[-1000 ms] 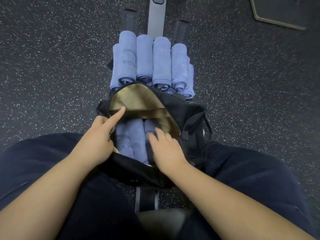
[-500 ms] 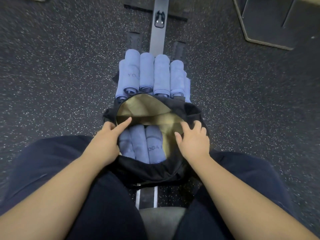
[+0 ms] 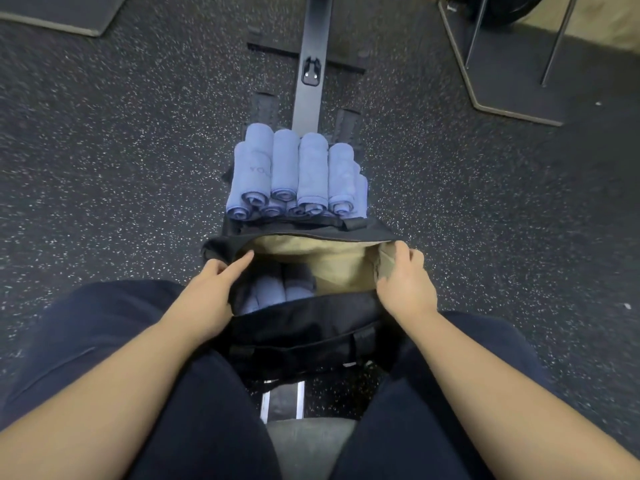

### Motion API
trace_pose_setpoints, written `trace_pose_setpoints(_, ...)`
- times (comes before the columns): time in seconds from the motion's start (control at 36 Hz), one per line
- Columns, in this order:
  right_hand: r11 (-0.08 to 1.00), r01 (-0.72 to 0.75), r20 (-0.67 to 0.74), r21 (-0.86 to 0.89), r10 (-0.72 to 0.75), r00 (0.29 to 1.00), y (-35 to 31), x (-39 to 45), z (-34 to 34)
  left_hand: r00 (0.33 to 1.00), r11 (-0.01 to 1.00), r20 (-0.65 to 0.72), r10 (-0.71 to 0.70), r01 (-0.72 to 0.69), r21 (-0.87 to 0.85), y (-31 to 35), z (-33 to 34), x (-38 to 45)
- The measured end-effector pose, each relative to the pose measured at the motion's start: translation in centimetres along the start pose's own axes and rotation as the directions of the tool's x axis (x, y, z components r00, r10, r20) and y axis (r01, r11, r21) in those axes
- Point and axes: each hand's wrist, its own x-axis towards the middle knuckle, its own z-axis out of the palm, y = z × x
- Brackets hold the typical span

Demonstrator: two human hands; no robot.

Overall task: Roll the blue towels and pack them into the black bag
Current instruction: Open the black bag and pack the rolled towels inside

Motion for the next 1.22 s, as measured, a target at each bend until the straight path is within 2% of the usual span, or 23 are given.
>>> trace_pose_setpoints(0.14, 0.996, 0.09, 0.023, -0.011, -0.089, 0.996, -0.8, -0.4, -0.6, 0.999, 0.998, 0.011, -0.039, 0.038, 0.051, 0.5, 0.0, -0.2)
trace_pose_setpoints(0.28, 0.961, 0.248, 0.071, -0.125, -0.24, 0.968, -0.3, -1.4, -1.5, 0.994, 0.96, -0.082, -0.066, 0.086, 0.267, 1.3, 0.3, -0.3)
trace_pose_setpoints(0.42, 0.931, 0.364, 0.125, -0.04, -0.356, 0.926, 1.7, -1.5, -1.5, 0.999, 0.945, -0.052, 0.004, 0.013, 0.326, 2.0, 0.7, 0.3)
trace_pose_setpoints(0.56, 0.942, 0.325, 0.169, -0.084, -0.308, 0.936, 2.6, -1.8, -1.4, 0.973, 0.881, -0.061, 0.222, -0.174, 0.441, 2.7, 1.2, 1.1)
trace_pose_setpoints(0.64, 0.952, 0.302, 0.15, -0.043, -0.293, 0.944, 1.9, -1.8, -1.1, 0.939, 0.809, -0.027, 0.343, -0.28, 0.517, 3.0, 1.7, 1.8)
trace_pose_setpoints(0.69, 0.954, 0.301, 0.13, -0.01, -0.297, 0.946, 1.4, -1.7, -1.0, 0.925, 0.789, -0.039, 0.378, -0.3, 0.536, 3.3, 2.0, 2.2)
trace_pose_setpoints(0.81, 0.953, 0.299, 0.063, 0.053, -0.302, 0.951, 1.0, -0.9, -1.0, 0.922, 0.817, -0.122, 0.366, -0.257, 0.516, 4.0, 2.0, 3.1)
trace_pose_setpoints(0.92, 0.935, 0.311, -0.039, 0.171, -0.308, 0.95, 1.4, 0.4, -0.7, 0.924, 0.858, -0.238, 0.298, -0.15, 0.491, 4.7, 1.7, 4.3)
trace_pose_setpoints(1.0, 0.932, 0.285, -0.063, 0.225, -0.278, 0.958, 1.3, 1.1, -0.6, 0.918, 0.879, -0.308, 0.249, -0.081, 0.47, 5.1, 1.3, 5.4)
trace_pose_setpoints(1.22, 0.906, 0.264, -0.031, 0.331, -0.27, 0.962, 1.2, 2.2, -1.0, 0.917, 0.866, -0.192, 0.35, -0.238, 0.44, 5.9, 0.3, 8.3)
